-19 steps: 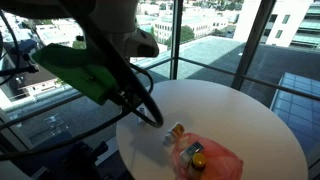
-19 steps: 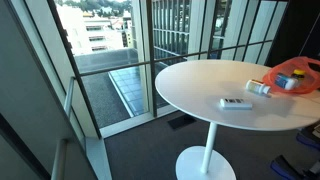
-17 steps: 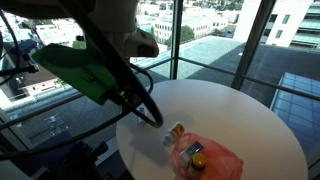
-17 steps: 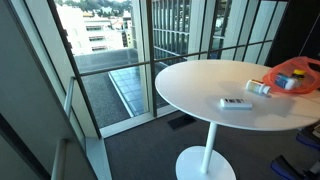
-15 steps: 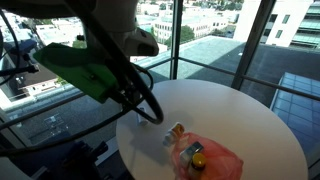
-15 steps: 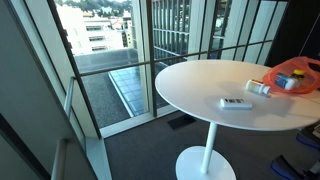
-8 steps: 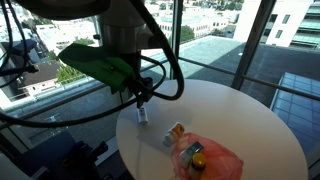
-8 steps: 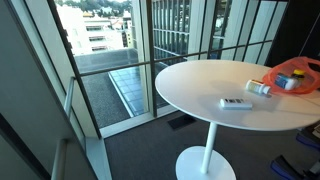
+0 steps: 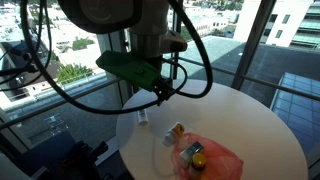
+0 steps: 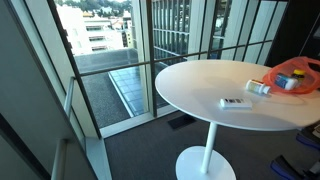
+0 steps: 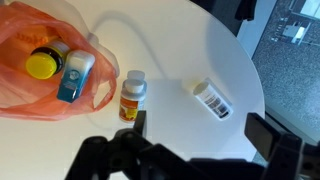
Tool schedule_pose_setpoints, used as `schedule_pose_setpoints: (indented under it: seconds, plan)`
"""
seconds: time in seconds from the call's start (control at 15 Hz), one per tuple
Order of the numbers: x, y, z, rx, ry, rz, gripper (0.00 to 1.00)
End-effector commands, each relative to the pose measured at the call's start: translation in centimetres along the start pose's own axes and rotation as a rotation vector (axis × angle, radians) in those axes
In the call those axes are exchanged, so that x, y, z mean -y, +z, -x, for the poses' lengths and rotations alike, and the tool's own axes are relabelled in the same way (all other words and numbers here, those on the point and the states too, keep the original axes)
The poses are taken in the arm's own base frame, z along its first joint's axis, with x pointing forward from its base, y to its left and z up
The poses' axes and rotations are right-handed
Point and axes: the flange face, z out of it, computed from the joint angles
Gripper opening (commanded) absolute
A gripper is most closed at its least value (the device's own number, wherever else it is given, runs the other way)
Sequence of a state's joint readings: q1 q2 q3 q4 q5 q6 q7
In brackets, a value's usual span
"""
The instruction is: Pick up the white container on the right and put it in the plastic bag.
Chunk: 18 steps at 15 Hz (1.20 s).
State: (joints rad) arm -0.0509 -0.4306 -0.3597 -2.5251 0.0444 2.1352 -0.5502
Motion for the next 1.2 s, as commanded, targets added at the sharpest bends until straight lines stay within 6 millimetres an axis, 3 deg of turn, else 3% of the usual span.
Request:
schedule_pose_setpoints:
  seconds: [0.0, 0.4, 0.53, 0.73, 1.13]
  plan:
    - [-1.8, 1.8, -2.4, -0.021, 0.045, 0.01, 1.0]
    - [-4.5, 5.5, -4.3, 0.01, 0.104, 0.056, 1.0]
    - [-3.8, 5.7, -3.4, 0.009, 0.087, 0.042, 1.0]
    - [-4.1, 6.2, -3.7, 0.022, 0.091, 0.047, 1.0]
    - [-4.6, 8.2, -6.0, 0.027, 0.076, 0.084, 1.0]
